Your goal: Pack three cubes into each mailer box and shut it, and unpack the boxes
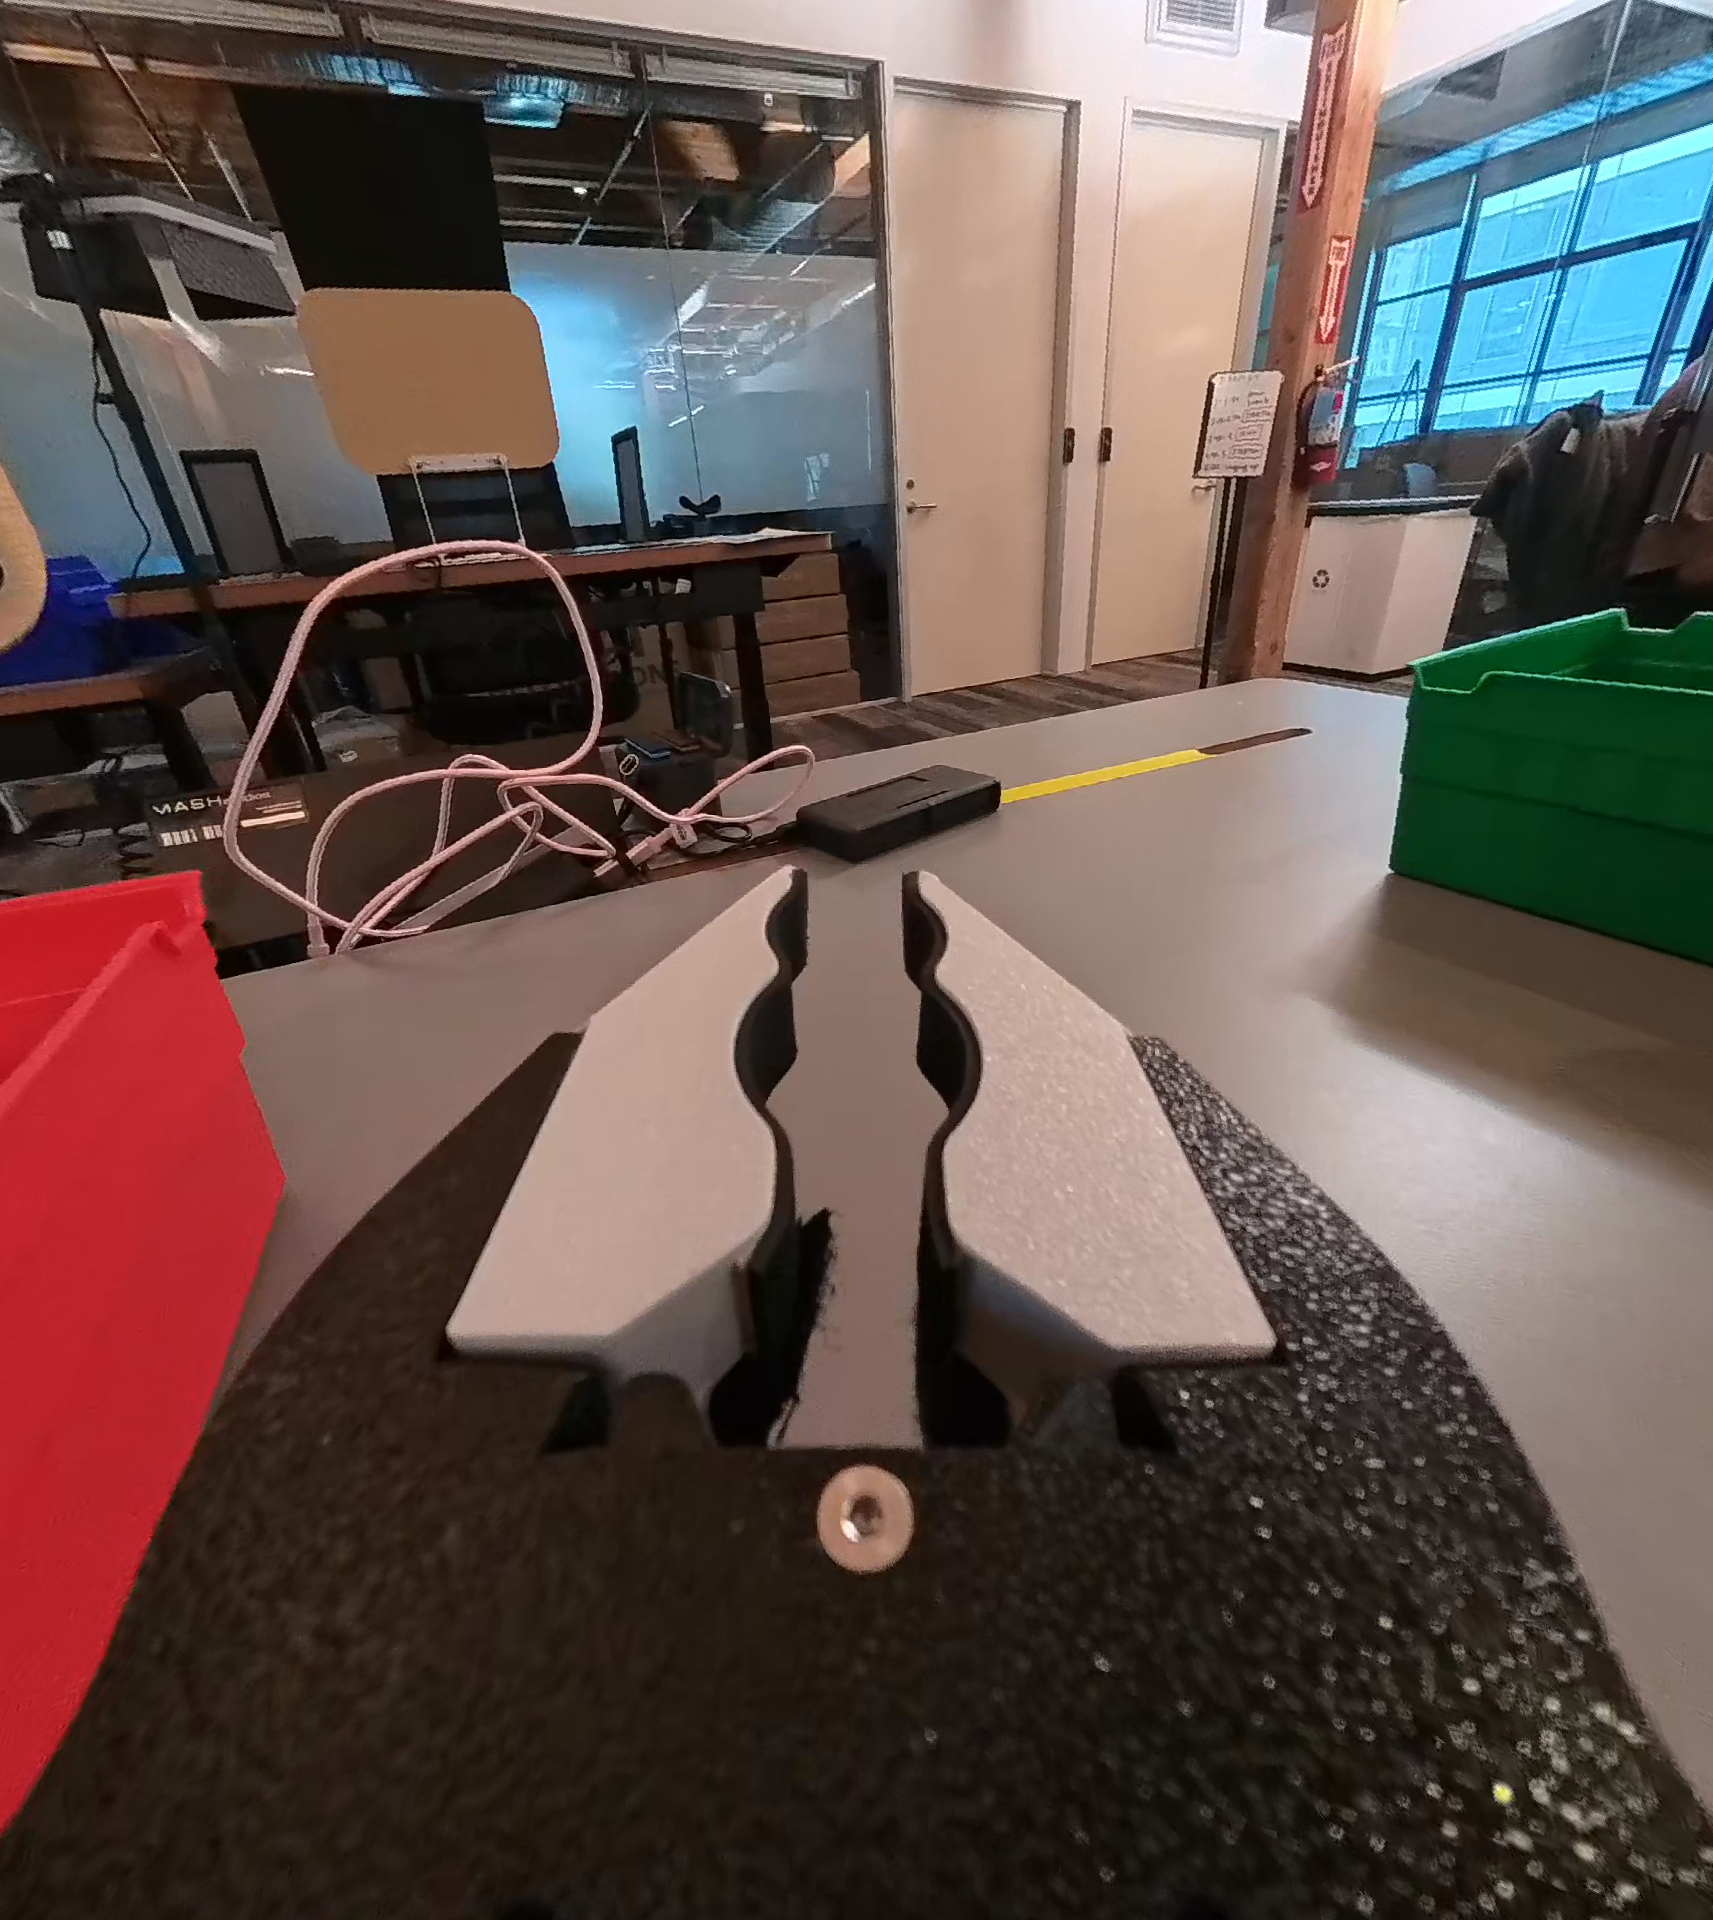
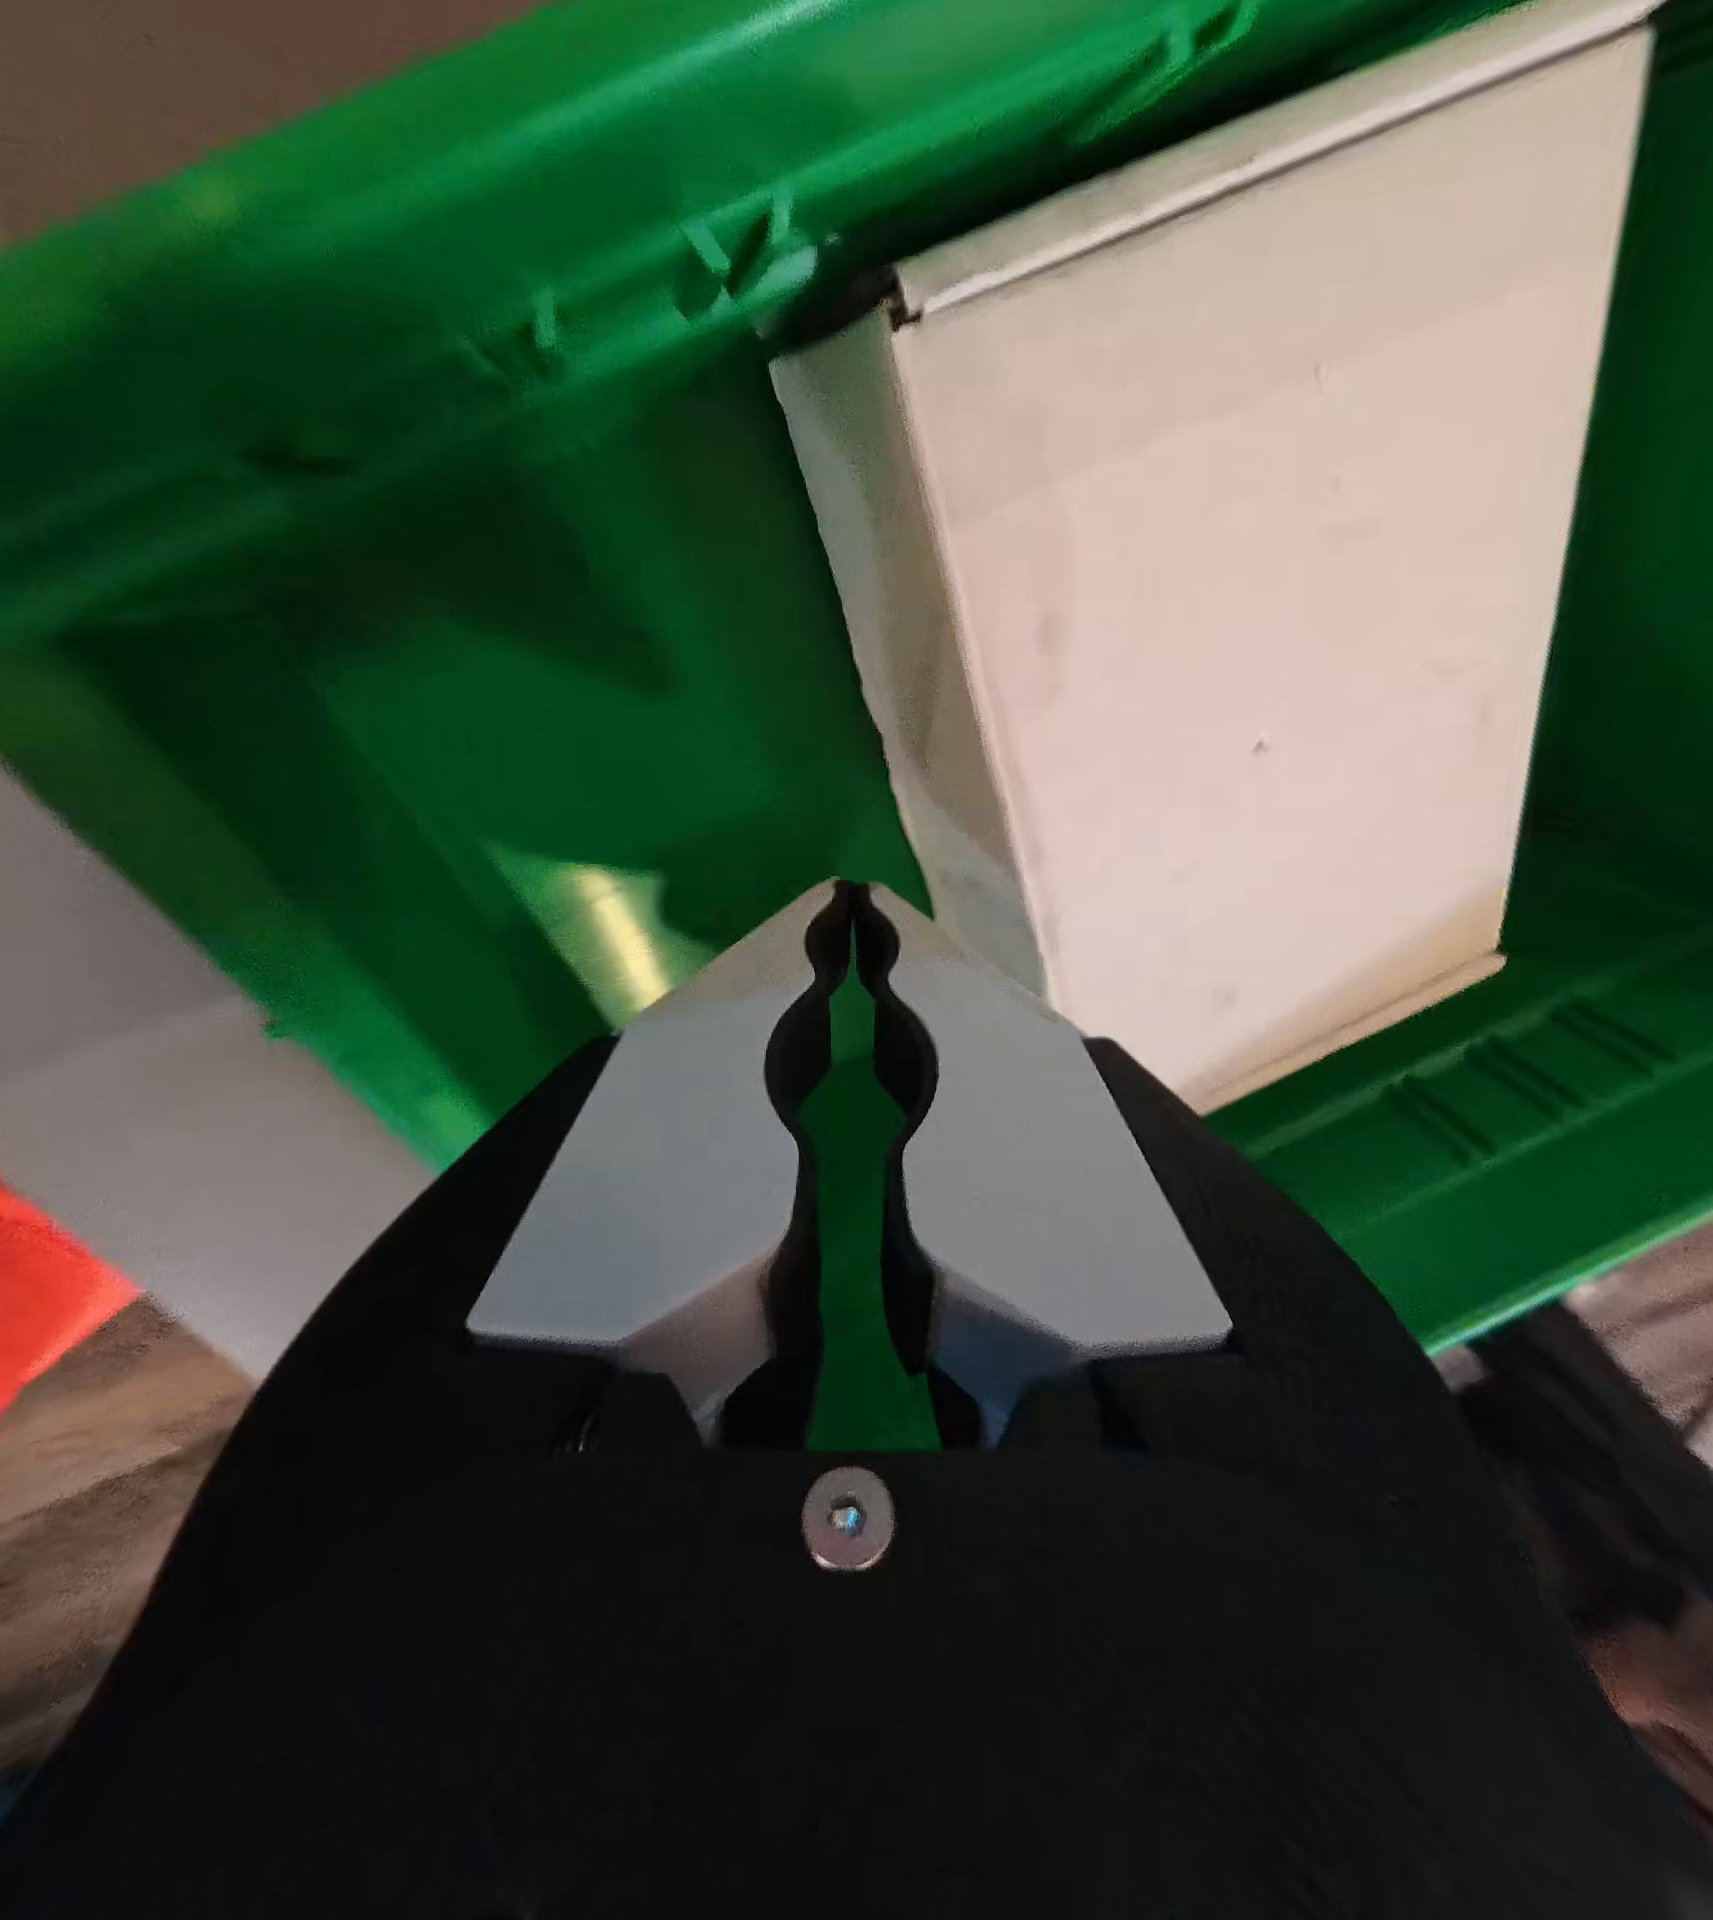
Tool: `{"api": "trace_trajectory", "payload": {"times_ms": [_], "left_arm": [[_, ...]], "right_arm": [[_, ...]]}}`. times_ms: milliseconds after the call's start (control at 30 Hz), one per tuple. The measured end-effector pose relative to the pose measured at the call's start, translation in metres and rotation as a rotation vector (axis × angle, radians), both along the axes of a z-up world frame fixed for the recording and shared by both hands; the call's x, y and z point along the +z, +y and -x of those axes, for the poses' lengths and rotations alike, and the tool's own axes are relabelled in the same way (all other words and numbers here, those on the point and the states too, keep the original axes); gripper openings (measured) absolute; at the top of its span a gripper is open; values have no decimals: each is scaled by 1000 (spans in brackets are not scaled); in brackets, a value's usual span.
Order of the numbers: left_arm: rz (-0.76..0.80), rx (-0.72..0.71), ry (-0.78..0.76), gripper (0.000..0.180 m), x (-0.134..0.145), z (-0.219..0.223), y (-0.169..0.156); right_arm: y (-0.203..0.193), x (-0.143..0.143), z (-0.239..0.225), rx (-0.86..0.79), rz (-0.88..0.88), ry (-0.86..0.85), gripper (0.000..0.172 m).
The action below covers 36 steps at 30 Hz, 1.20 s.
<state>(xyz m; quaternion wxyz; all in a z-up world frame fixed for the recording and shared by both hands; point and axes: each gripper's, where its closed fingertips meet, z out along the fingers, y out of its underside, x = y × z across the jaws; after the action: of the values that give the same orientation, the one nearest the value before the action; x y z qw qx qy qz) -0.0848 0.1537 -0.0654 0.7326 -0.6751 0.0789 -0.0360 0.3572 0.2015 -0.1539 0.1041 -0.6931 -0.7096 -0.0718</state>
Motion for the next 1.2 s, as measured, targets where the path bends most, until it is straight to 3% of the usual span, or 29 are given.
{"api": "trace_trajectory", "payload": {"times_ms": [133,467,567,633,767,900,1000,1067,1133,1200], "left_arm": [[3,-2,14,17,-2,-2,0],[3,-97,10,10,-3,-21,-4],[-6,-101,35,11,-3,-26,-4],[-1,-107,37,12,-5,-28,-4],[14,-114,22,13,-9,-30,-2],[24,-119,33,14,-12,-32,0],[7,-118,47,14,-9,-32,-2],[-5,-110,44,14,-7,-30,-2],[-15,-111,18,15,-5,-29,-3],[-24,-121,-8,16,-3,-31,-5]], "right_arm": [[27,-18,6,22,-87,-20,0],[82,-21,15,-64,-336,5,0],[84,-6,6,-92,-425,-41,0],[86,28,3,-130,-558,-55,0],[57,118,71,-160,-767,291,4],[-6,167,204,-40,-625,909,28],[-25,173,283,11,-497,1300,57],[-10,167,313,-19,-526,1501,62],[15,152,329,-84,-570,1630,66],[35,128,344,-145,-541,1678,85]]}}
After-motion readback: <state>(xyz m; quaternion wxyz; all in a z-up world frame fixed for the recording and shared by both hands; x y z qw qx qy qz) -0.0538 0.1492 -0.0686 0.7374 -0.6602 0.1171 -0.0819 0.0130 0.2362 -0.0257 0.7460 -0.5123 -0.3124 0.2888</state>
